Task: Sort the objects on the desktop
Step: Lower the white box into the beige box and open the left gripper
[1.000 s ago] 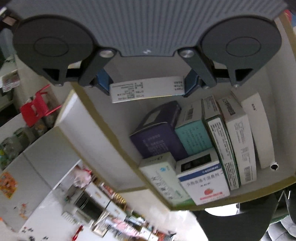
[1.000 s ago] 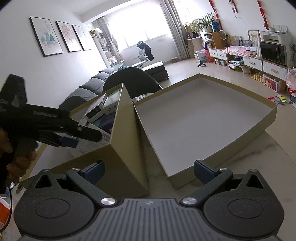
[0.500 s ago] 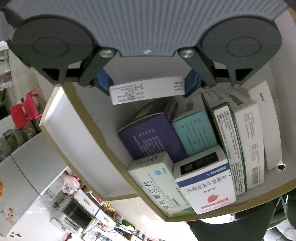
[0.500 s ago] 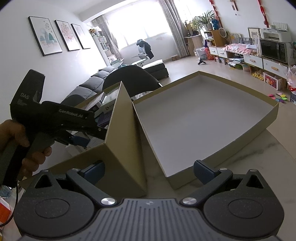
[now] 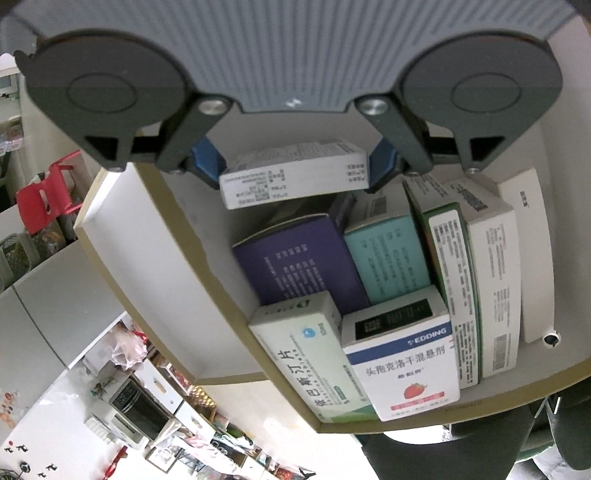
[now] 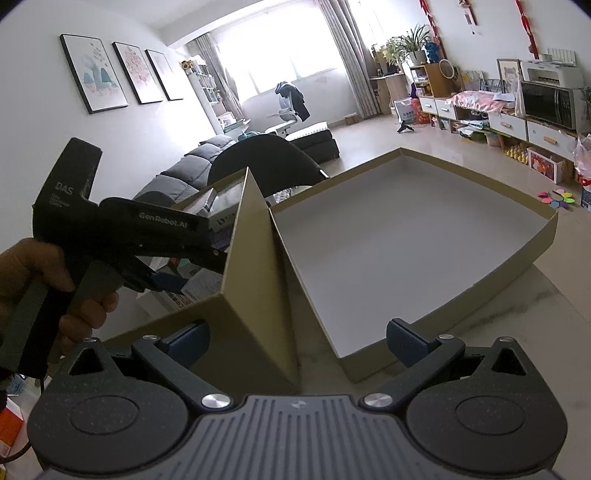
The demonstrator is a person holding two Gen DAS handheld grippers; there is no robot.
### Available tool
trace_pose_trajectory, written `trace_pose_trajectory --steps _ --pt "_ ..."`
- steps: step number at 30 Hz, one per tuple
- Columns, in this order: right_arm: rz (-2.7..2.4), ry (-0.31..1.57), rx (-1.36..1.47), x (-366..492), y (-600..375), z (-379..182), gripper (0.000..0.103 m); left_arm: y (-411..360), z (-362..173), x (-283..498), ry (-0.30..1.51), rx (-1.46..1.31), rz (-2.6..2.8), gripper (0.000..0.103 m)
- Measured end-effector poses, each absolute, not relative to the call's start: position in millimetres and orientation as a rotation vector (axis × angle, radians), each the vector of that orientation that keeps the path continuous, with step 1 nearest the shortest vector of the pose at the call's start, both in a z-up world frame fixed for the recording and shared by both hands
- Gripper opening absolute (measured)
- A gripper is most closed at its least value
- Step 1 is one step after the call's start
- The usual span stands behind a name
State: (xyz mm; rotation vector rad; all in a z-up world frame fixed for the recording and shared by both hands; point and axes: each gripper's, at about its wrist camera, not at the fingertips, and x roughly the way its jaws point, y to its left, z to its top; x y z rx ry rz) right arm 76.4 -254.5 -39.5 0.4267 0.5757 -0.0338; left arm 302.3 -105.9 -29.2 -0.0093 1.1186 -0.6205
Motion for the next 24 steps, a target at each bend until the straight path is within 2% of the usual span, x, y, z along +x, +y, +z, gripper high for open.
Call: trace_pose_trajectory --steps 4,24 --pt "-0.036 0.568 0.424 75 -254 -35 0.102 -105 -26 300 1.105 0.004 -0.620 0.087" --pt "0.012 0.497 0.342 50 -217 8 0.102 -49 19 262 0.975 -0.073 -0.597 0.093"
